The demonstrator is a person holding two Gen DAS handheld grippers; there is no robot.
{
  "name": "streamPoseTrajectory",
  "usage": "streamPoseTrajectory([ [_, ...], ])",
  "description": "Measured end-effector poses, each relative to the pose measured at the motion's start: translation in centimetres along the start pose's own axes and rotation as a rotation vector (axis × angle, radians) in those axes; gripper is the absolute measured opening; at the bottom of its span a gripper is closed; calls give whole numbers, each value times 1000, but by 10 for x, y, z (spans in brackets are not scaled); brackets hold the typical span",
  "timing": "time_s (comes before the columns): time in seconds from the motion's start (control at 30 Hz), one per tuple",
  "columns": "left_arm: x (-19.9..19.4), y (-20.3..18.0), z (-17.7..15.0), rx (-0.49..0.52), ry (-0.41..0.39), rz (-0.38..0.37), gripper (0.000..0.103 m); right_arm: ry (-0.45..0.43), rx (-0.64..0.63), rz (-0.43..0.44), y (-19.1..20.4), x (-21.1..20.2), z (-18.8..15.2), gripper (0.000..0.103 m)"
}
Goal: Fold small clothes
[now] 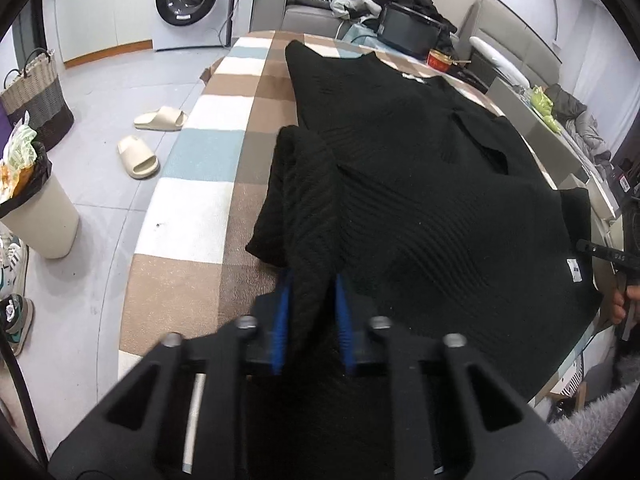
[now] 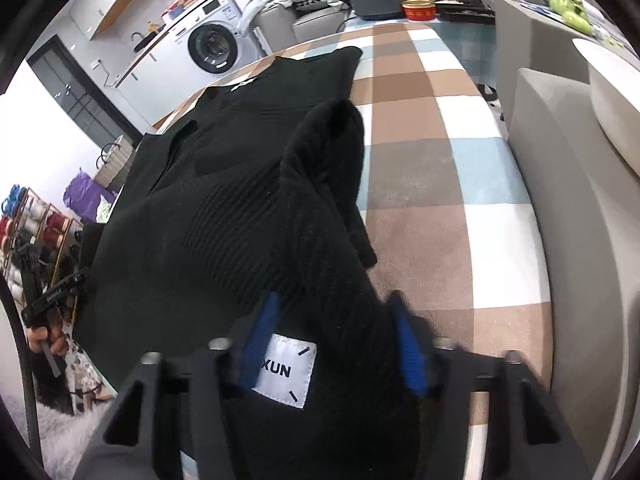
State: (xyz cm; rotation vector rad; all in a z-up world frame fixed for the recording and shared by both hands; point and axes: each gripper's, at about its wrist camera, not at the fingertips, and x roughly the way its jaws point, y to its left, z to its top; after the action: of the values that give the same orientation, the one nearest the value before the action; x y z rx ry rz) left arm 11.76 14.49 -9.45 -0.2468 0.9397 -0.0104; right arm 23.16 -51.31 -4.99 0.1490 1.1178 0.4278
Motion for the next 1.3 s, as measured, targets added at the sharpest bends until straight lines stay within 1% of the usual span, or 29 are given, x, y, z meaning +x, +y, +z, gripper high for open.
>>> streamPoseTrajectory([
  [0.07, -5, 1, 0, -5, -18, -9, 6, 7, -30, -16, 4, -1, -1, 13],
  [0.1, -9, 2, 0, -5, -29, -14, 6, 4, -57, -20, 7, -2, -3, 9],
  [0.2, -20, -1, 1, 2, -63, -19, 5, -34, -104, -1, 17, -16, -6, 8],
  [0.27, -30, -2, 4, -2, -91, -37, 5, -74, -105, 11, 20, -28, -6, 8],
  [0.33, -39, -3, 9, -7, -123, -51, 5, -152, -86, 80, 21, -45, -4, 8],
  [0.37, -44, -3, 14, -11, -139, -59, 5, -206, -74, 120, 22, -56, -2, 8],
  [0.47, -58, -2, 32, -30, -212, -95, 5, -316, -62, 170, 27, -73, 6, 7],
  [0.57, -67, -1, 52, -39, -272, -98, 5, -408, -38, 180, 31, -81, 20, 7],
  [0.63, -70, 0, 68, -53, -309, -104, 5, -443, -30, 176, 35, -81, 29, 7],
  [0.73, -69, 1, 90, -63, -335, -104, 5, -483, -1, 172, 38, -76, 50, 7],
  [0.8, -65, 1, 104, -59, -344, -108, 5, -503, 13, 140, 38, -69, 69, 6],
  [0.87, -52, 3, 120, -72, -339, -100, 5, -514, 44, 116, 33, -59, 88, 6],
  [0.9, -46, 4, 125, -75, -334, -96, 5, -517, 74, 97, 29, -51, 100, 6],
  [0.97, -25, 10, 137, -98, -305, -65, 5, -507, 126, 55, 20, -31, 121, 6],
  [1.03, -2, 17, 142, -129, -267, -53, 5, -476, 167, 53, 10, -13, 136, 7],
  [1.1, 21, 25, 140, -165, -224, -39, 5, -393, 210, 31, -2, 10, 145, 9],
  [1.13, 33, 30, 139, -178, -189, -29, 5, -349, 216, 21, -7, 20, 146, 10],
  [1.17, 41, 32, 137, -182, -171, -21, 5, -300, 225, 14, -11, 29, 146, 13],
  [1.23, 53, 36, 133, -206, -136, -18, 6, -218, 254, 47, -19, 41, 138, 18],
  [1.27, 56, 37, 131, -210, -132, -27, 6, -179, 259, 84, -22, 44, 133, 25],
  [1.3, 58, 37, 130, -207, -133, -29, 6, -164, 254, 102, -23, 45, 127, 26],
])
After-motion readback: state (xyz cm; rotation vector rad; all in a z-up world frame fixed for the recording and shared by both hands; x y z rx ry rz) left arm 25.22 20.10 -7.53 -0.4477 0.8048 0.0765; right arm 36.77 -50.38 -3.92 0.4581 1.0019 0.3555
